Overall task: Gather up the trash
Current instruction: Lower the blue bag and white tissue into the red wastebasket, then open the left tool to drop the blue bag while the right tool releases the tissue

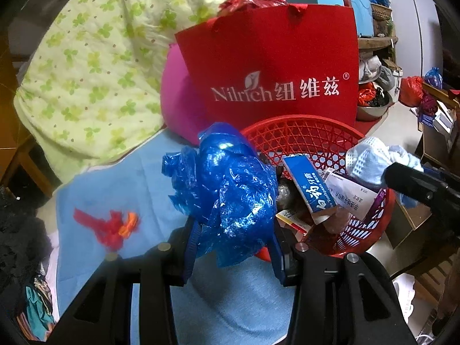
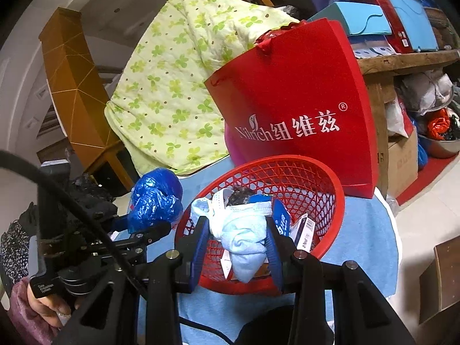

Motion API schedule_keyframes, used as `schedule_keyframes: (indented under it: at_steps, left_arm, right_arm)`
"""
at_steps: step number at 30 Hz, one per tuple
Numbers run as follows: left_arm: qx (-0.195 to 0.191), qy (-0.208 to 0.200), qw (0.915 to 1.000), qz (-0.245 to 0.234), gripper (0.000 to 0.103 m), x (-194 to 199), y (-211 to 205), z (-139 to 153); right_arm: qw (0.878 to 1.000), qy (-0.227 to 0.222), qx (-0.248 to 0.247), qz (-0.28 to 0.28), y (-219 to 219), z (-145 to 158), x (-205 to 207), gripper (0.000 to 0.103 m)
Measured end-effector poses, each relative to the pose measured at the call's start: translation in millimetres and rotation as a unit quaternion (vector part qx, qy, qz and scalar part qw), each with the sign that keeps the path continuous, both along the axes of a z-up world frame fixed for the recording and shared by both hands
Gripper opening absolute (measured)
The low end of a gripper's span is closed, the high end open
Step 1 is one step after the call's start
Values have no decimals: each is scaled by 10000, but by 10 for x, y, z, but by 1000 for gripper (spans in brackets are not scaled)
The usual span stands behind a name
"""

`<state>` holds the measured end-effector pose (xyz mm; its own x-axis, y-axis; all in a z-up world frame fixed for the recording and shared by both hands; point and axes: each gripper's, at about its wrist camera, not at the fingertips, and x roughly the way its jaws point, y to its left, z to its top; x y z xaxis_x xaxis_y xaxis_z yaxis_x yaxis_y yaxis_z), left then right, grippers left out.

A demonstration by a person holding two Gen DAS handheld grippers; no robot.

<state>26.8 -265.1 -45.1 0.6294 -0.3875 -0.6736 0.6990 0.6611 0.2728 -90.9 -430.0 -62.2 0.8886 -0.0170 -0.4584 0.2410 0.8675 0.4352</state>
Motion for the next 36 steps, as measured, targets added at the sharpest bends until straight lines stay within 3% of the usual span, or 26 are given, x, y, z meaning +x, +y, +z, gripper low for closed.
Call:
schedule_keyframes:
  at_steps: [7, 13, 20, 27, 30, 36]
  left_arm:
    - [-150, 553, 9982, -181, 46, 229, -63, -60]
    - [-432, 1098, 9919, -470, 46, 400, -107, -129]
    - [-651, 1424, 9854, -672, 47, 397, -238, -162]
    - [-702, 1399, 9826, -1001, 53, 176, -330, -225]
    - [-779, 1438, 9807, -1070, 57, 133, -286, -243]
    - [-887, 1492, 9775, -1198, 58, 68, -180, -266]
  right_arm:
    - [9999, 26, 160, -60, -134, -27, 69, 41]
    - [9979, 79, 600, -225, -298, -146, 142, 41]
    - [9955, 78, 867, -382, -478, -181, 317, 41]
    - [9904, 27, 1238, -608, -719, -226, 547, 46]
    - [9879, 37, 1395, -677, -763, -280, 582, 57]
    - [9893, 75, 1303, -655, -677, -319, 504, 57]
